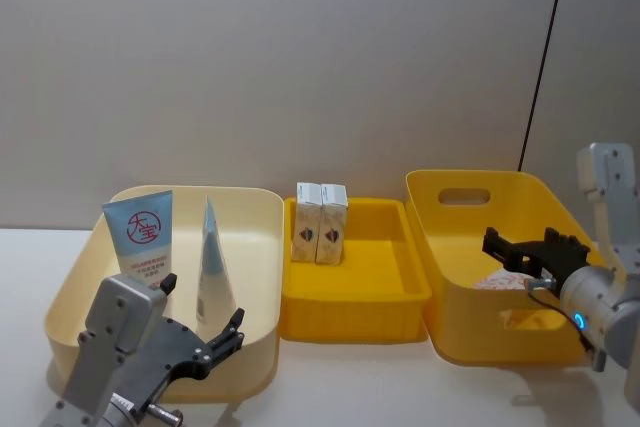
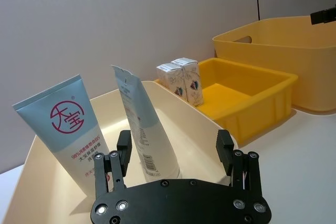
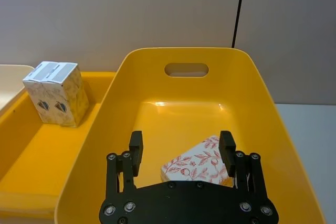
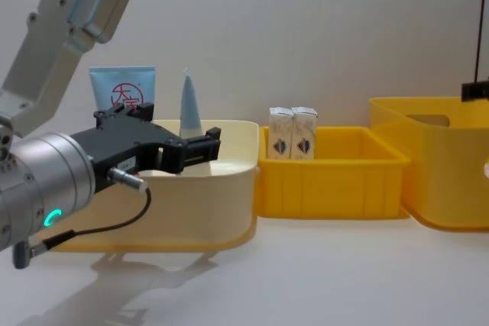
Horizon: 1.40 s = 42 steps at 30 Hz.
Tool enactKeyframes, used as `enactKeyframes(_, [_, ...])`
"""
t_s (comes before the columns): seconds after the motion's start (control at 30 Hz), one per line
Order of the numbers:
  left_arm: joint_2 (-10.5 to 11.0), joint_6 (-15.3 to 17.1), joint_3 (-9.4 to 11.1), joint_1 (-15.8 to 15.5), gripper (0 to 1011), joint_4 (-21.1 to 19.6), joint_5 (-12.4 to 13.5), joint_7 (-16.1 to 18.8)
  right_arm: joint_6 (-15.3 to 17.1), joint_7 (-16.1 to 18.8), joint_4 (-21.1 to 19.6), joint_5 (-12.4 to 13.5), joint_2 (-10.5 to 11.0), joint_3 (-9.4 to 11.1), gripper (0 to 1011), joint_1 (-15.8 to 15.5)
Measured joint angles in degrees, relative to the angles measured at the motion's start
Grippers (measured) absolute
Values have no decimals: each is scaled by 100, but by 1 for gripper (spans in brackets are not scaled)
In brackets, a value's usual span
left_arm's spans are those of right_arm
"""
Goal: Bimanual collaborative sorting of washing and personal care products
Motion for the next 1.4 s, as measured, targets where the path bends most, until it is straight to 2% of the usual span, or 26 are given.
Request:
enactKeyframes(0.17, [1,24,-2,-4,1003,-12,14,0,9,23,34,19,12,32,1001,-39])
enactKeyframes(0.4, [66,301,4,-101,1003,-173,169,20,16,43,57,33,22,57,1001,-69])
enactKeyframes(0.6, [159,699,41,-284,1003,-383,372,15,20,52,69,41,25,71,1001,-86])
enactKeyframes(0.87, [296,1405,107,-672,1003,-569,561,-221,23,58,79,45,30,79,1001,-98])
enactKeyframes(1.17, [321,1985,103,-970,1003,-473,493,-600,23,66,82,51,34,84,1001,-103])
enactKeyframes(1.4, [224,2144,-19,-1035,1003,-283,259,-835,23,67,86,51,34,88,1001,-106])
